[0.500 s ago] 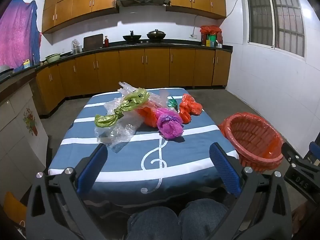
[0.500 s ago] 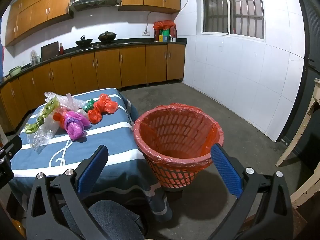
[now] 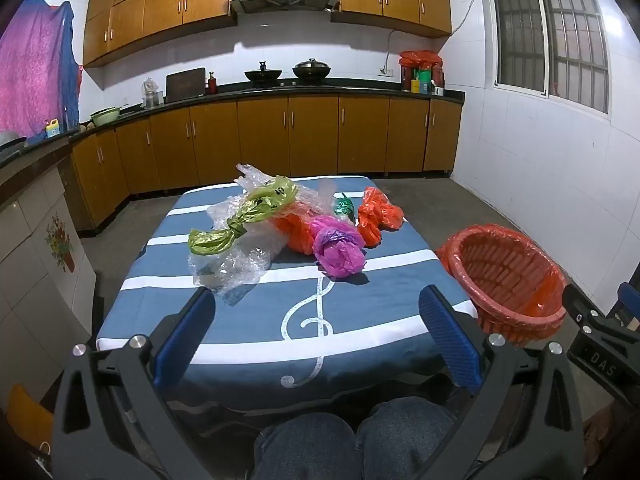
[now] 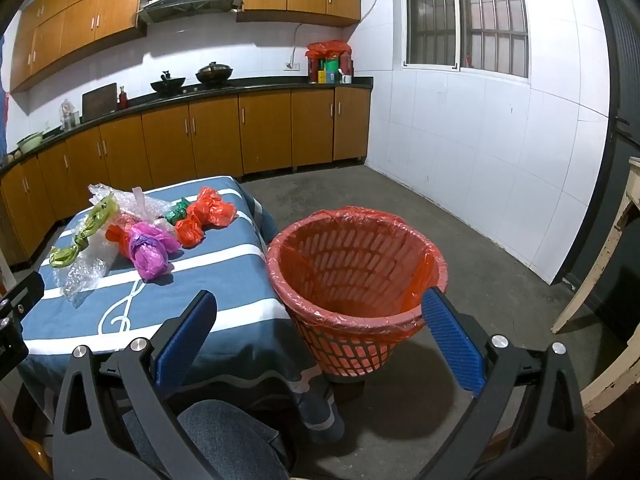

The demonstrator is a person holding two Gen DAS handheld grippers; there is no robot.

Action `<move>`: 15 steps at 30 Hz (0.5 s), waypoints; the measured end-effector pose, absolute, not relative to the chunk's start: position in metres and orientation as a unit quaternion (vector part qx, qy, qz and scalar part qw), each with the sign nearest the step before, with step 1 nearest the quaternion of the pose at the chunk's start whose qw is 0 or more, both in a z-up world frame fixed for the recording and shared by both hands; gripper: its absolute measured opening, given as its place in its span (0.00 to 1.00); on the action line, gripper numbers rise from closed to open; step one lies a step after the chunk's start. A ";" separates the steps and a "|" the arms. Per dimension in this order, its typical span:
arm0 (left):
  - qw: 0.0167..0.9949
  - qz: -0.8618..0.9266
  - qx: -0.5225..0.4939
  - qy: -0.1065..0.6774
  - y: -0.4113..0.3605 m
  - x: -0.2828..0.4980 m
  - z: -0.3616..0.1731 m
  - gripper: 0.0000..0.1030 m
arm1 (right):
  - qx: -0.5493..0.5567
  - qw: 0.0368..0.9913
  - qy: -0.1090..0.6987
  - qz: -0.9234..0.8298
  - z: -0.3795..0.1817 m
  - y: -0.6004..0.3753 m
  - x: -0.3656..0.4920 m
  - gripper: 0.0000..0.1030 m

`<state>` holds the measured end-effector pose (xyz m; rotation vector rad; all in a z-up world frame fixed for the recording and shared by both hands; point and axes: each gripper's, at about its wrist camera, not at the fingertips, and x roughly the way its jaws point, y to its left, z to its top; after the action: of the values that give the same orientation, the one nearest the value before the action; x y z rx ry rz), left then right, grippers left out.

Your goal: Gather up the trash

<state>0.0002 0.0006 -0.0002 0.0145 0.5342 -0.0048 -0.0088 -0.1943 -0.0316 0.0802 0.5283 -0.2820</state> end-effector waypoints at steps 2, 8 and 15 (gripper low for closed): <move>0.964 -0.002 0.007 0.264 0.001 0.000 0.000 0.96 | 0.039 0.955 0.260 -0.139 -0.031 -0.195 -0.009 0.98; 0.964 -0.003 0.007 0.264 0.000 0.000 0.000 0.96 | 0.039 0.955 0.260 -0.139 -0.031 -0.195 -0.009 0.98; 0.965 -0.002 0.007 0.264 0.000 -0.001 0.000 0.96 | 0.039 0.955 0.260 -0.139 -0.031 -0.196 -0.009 0.98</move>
<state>-0.0007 -0.0002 0.0005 0.0145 0.5339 -0.0045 -0.0086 -0.1955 -0.0313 0.0799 0.5279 -0.2818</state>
